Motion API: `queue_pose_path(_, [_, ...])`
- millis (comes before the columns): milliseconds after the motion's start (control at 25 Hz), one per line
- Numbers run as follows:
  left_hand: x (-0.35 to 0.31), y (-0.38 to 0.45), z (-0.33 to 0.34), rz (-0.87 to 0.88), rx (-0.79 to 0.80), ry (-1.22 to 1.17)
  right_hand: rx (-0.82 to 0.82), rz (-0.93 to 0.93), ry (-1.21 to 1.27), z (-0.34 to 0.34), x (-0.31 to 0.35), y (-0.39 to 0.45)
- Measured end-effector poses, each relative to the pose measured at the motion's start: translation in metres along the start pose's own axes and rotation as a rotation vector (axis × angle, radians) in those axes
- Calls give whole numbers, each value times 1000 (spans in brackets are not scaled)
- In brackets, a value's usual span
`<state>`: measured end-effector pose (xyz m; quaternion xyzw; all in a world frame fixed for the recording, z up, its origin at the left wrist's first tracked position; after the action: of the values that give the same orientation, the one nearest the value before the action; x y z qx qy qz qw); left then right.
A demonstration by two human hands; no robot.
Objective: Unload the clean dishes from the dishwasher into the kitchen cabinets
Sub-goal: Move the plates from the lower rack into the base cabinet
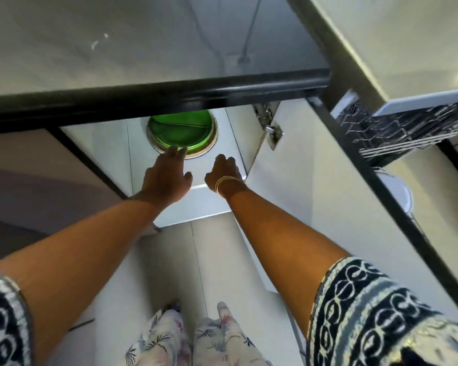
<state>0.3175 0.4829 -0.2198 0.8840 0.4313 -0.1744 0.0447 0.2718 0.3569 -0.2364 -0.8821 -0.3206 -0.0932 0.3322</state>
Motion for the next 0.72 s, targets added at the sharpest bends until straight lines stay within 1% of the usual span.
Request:
queue_pose_path(120, [-38,-47,-17,-59,137,57,42,16,-67,-7,-26,-53])
queue_pose_path(200, [-62,-80,-24,-56,224,52,68,43,-76,-9,-51,-86])
queue_pose_path(320, [-95,-128,-29,13,220,48,55,29,-30,-6,-94,-134])
queue_pose_path(480, [-132,-186,-10,68,275,11,64,7,-32,0,-162,-196])
queue_pose_path(640, [-177,-237,16,164,310,-32,26,70,-24,4,-237,-247])
queue_pose_path(720, [-200,-257,38,213,401,-41,23,103,-24,2,-273,-264])
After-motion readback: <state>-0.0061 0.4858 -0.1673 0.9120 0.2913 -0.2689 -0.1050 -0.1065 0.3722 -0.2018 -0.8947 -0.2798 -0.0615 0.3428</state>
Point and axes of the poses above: each hand's wrist, its own y-axis towards the middle knuckle, its own z-axis out of the palm, x = y × z, the point moved 6 cm from there along y, towards the middle knuckle, and after that the axes turned 11 degrees about z, right-handed, at the moved point
